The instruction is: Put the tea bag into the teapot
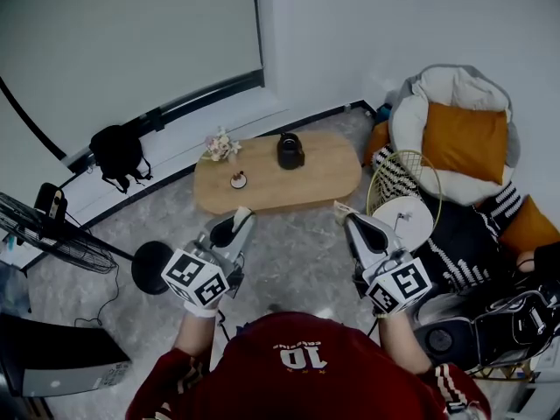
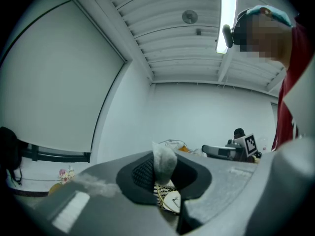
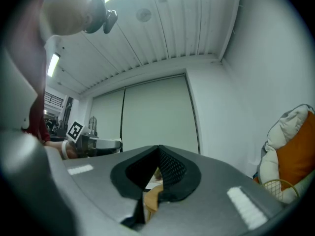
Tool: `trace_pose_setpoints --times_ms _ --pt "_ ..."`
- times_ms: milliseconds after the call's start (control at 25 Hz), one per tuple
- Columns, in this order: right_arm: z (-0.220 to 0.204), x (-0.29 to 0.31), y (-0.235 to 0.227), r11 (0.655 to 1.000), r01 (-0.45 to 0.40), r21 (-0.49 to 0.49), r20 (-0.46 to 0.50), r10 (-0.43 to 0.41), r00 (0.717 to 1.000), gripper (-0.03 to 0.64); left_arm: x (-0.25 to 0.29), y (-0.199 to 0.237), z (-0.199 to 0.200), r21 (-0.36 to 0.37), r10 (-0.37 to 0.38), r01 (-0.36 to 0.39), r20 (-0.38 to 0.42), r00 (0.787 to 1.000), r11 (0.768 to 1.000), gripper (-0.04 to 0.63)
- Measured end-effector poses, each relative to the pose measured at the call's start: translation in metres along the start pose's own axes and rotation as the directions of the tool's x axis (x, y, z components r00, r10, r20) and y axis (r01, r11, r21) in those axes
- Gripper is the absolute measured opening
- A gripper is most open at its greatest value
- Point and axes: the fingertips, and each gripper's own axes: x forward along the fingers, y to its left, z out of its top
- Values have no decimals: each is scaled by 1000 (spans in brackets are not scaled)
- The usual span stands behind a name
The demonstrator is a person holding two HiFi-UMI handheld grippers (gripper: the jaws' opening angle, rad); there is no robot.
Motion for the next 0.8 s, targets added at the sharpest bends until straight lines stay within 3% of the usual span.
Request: trace_pose_setpoints --times_ms 800 --pt "3 -39 -8 993 -117 23 44 116 992 2 11 -43 0 48 36 -36 4 999 998 46"
